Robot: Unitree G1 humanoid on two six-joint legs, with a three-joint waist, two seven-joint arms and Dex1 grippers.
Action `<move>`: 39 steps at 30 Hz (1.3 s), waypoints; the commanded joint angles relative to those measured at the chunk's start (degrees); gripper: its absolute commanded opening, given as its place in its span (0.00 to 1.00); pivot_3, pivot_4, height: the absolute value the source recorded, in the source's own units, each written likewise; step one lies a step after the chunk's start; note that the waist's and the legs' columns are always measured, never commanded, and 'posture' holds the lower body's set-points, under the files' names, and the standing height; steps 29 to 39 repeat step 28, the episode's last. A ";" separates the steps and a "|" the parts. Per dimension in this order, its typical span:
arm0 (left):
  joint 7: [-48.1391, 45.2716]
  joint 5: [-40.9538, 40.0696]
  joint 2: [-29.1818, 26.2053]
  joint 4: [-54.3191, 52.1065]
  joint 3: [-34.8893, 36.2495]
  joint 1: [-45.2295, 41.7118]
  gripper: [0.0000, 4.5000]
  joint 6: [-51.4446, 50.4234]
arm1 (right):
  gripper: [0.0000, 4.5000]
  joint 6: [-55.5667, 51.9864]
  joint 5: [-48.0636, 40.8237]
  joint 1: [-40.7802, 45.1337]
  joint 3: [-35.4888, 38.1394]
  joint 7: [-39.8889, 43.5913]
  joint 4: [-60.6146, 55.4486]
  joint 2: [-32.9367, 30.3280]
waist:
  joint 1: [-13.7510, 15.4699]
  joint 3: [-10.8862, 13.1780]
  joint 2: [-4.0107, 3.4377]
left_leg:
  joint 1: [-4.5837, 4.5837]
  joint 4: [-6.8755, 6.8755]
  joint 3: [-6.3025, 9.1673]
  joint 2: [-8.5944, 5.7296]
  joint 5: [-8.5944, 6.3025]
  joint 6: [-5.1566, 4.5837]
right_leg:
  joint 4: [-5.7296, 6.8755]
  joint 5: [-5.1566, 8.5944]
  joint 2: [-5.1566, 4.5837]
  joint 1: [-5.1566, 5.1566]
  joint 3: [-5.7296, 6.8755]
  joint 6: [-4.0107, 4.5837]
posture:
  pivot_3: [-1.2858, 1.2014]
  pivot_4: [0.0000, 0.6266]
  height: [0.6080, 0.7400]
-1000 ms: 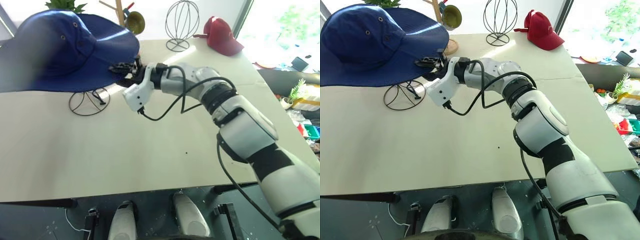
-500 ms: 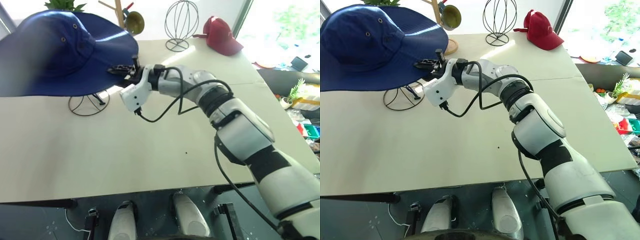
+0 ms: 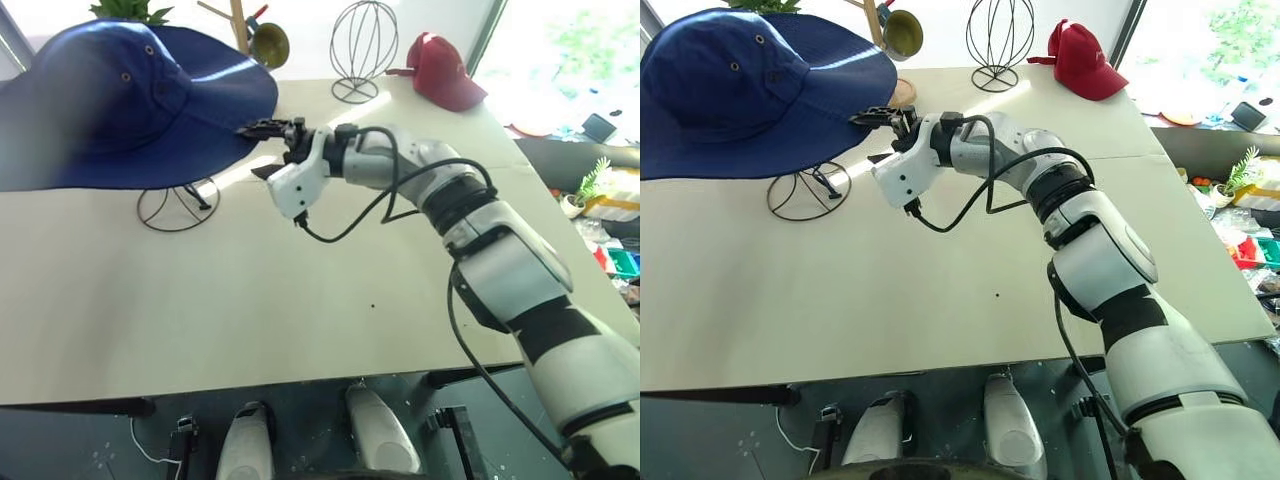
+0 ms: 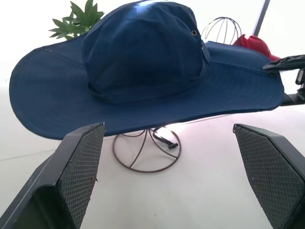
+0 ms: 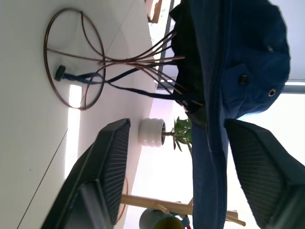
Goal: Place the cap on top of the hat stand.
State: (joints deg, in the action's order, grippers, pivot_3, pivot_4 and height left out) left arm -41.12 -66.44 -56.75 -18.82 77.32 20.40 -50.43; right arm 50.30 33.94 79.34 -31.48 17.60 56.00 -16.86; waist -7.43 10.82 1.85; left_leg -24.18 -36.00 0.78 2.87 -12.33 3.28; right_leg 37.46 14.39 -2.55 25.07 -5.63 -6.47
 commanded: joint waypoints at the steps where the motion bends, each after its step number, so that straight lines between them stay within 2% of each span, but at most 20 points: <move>1: -0.46 1.24 -0.70 0.40 0.46 -0.48 1.00 0.57 | 0.99 -0.97 -3.41 -0.44 2.93 2.88 -5.03 -1.19 | 0.02 0.00 0.00 | 0.00 0.00 0.00 0.00 0.00 0.00 | 0.00 0.00 0.00 0.00 0.00 -0.01 | 0.52 0.24 0.99; 4: -0.71 2.03 -0.36 0.16 0.82 -0.20 1.00 0.20 | 0.99 -2.15 -10.10 -3.55 5.35 11.34 -9.25 -4.82 | 0.28 0.00 0.01 | 0.00 0.00 0.00 0.00 0.00 0.00 | -0.01 -0.01 0.00 -0.01 0.00 -0.02 | 0.52 0.24 0.99; 6: -1.08 2.28 0.16 -0.22 1.96 0.58 1.00 -0.16 | 0.99 -7.64 -22.12 -7.41 8.27 25.26 -15.00 -9.78 | 0.78 0.01 0.03 | 0.02 -0.03 0.00 0.00 0.00 0.00 | -0.10 0.01 -0.03 -0.13 0.01 0.00 | 0.52 0.24 0.99; 8: -1.54 2.56 0.60 -0.50 3.25 1.52 1.00 -0.35 | 0.99 -18.83 -33.58 -9.55 12.34 39.05 -20.31 -14.73 | 1.36 0.04 0.01 | 0.07 -0.07 0.01 -0.01 0.00 0.00 | -0.26 0.01 -0.07 -0.33 0.04 0.00 | 0.52 0.24 0.99; 10: -1.78 2.71 0.85 -0.68 4.01 2.17 1.00 -0.35 | 0.99 -28.54 -40.46 -10.17 15.08 47.73 -23.99 -17.85 | 1.67 0.05 -0.01 | 0.12 -0.10 -0.03 -0.02 0.00 0.00 | -0.34 0.02 -0.12 -0.41 0.04 0.02 | 0.52 0.24 0.99; 12: -2.11 2.80 1.18 -0.91 4.72 2.96 1.00 -0.24 | 0.99 -37.90 -45.37 -9.55 17.53 54.41 -25.97 -20.53 | 1.71 0.06 -0.01 | 0.21 -0.08 -0.05 -0.01 0.00 0.00 | -0.33 0.04 -0.10 -0.41 0.04 0.05 | 0.52 0.24 0.99; 15: -2.95 3.54 1.55 -0.88 5.45 4.06 1.00 0.15 | 0.99 -56.44 -50.29 -3.50 21.20 63.83 -21.02 -24.50 | 1.51 0.18 -0.20 | 0.60 0.06 -0.15 0.09 0.00 0.00 | -0.27 0.17 -0.01 -0.53 0.02 0.25 | 0.52 0.24 0.99; 17: -3.24 3.94 1.60 -0.81 5.32 4.23 1.00 0.53 | 0.99 -63.37 -51.42 0.05 22.41 68.55 -16.85 -26.11 | 1.54 0.26 -0.33 | 0.66 0.07 -0.19 0.09 0.00 0.00 | -0.23 0.23 -0.01 -0.53 0.00 0.33 | 0.52 0.24 0.99; 20: -3.57 4.22 1.72 -0.92 5.22 4.32 1.00 0.78 | 0.99 -71.27 -52.21 3.02 22.75 73.54 -14.01 -27.55 | 1.47 0.24 -0.30 | 0.66 0.12 -0.21 0.09 -0.01 0.00 | -0.25 0.29 -0.01 -0.50 0.00 0.37 | 0.52 0.24 0.99; 24: -4.28 4.70 1.37 -0.52 5.22 4.22 1.00 0.86 | 0.99 -76.69 -52.80 6.23 25.86 74.38 -10.72 -27.32 | 1.31 0.26 -0.34 | 0.65 0.17 -0.30 0.08 -0.02 0.00 | -0.30 0.30 -0.04 -0.45 -0.05 0.37 | 0.52 0.24 0.99; 39: -5.90 5.68 0.53 0.32 5.20 4.24 1.00 1.04 | 0.99 -76.19 -52.56 4.99 26.71 74.73 -13.07 -27.14 | 1.29 0.28 -0.35 | 0.65 0.24 -0.33 0.08 -0.02 0.01 | -0.30 0.30 -0.04 -0.40 -0.07 0.37 | 0.52 0.24 0.99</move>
